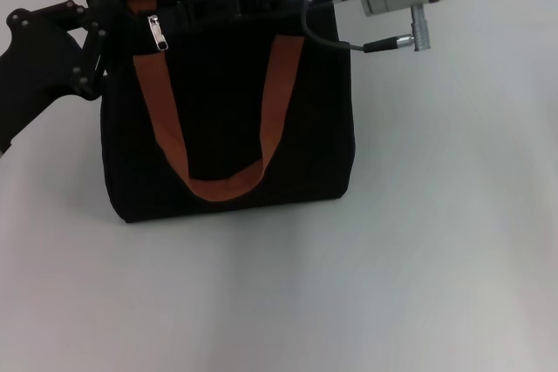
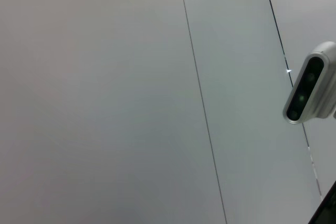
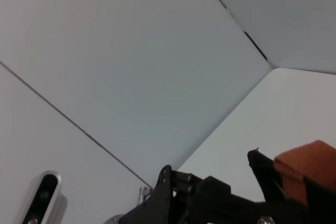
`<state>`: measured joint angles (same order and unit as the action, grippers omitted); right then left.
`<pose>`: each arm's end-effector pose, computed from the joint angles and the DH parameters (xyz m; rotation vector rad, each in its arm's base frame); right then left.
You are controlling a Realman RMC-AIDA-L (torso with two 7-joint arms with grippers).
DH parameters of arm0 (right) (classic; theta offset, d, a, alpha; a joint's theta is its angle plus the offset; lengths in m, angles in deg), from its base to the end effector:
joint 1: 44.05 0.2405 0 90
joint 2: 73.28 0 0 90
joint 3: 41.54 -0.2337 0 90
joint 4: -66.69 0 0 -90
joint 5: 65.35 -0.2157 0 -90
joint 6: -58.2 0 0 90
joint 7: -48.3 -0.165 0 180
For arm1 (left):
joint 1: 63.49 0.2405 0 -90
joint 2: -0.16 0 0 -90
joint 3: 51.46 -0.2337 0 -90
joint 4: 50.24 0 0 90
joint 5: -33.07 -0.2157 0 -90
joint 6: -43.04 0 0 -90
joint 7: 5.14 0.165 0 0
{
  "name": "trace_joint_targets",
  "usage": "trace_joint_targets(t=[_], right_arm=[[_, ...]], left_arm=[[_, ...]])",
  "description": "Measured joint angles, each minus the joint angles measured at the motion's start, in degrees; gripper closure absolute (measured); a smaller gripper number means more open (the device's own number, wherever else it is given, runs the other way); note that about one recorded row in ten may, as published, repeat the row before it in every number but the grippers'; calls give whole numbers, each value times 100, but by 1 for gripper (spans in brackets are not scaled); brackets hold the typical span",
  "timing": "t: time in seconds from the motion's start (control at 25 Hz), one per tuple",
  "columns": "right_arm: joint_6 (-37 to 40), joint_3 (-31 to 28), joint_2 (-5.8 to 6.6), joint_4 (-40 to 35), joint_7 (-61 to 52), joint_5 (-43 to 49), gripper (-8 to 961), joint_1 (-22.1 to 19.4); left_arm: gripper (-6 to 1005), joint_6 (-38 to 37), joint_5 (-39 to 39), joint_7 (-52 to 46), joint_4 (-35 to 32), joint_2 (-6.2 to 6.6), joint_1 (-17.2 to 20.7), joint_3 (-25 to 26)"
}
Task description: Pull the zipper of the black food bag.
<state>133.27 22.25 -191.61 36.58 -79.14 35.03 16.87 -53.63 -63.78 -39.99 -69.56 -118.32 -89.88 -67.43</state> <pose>0.0373 0.4028 -0.0664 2.7507 -1.1462 -0.6463 -0.2599 0.3179 0.0375 -2.0543 -0.0958 -1.0312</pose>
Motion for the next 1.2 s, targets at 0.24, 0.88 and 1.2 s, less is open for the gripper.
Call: trace_joint_targets(t=[0.24, 0.88, 1.2], right_arm=[[-176, 47, -58, -5, -83, 188, 466, 85], [-617, 315, -113, -14, -46, 212, 620, 236], [-727, 336, -120, -3, -39, 211, 662, 247]], left_arm=[[976, -5, 0, -84, 0, 0, -37, -3], [976, -20, -1, -137, -2, 1, -123, -50], [975, -19, -1, -251, -2, 6, -146, -18]])
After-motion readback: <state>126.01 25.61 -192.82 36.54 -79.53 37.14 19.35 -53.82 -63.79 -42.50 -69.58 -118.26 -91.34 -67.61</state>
